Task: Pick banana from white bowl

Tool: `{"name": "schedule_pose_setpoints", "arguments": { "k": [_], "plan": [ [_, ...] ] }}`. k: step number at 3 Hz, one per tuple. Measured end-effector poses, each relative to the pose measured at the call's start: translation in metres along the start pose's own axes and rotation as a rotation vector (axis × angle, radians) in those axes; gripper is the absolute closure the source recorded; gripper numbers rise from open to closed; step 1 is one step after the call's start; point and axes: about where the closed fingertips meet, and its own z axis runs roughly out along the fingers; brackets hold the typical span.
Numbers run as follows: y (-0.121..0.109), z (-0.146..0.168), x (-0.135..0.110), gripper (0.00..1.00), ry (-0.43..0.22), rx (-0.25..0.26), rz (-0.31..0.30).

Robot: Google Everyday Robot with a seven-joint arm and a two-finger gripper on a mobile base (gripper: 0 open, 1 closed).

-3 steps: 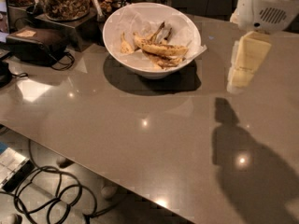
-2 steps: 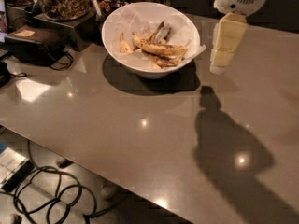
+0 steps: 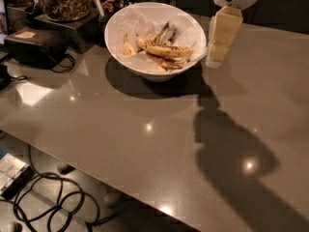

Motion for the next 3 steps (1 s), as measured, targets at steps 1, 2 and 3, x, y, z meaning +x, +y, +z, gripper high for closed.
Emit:
{"name": "schedule_pose_setpoints", "arguments": {
  "k": [1, 2, 3],
  "plan": [
    [-0.025, 0.014, -0.015, 0.0, -0.036, -0.014, 0.033],
    [-0.058, 0.022, -0.03, 0.0, -0.056, -0.017, 0.062],
    [-0.079, 0.034, -0.043, 0.0, -0.088, -0.023, 0.073]
  ]
}}
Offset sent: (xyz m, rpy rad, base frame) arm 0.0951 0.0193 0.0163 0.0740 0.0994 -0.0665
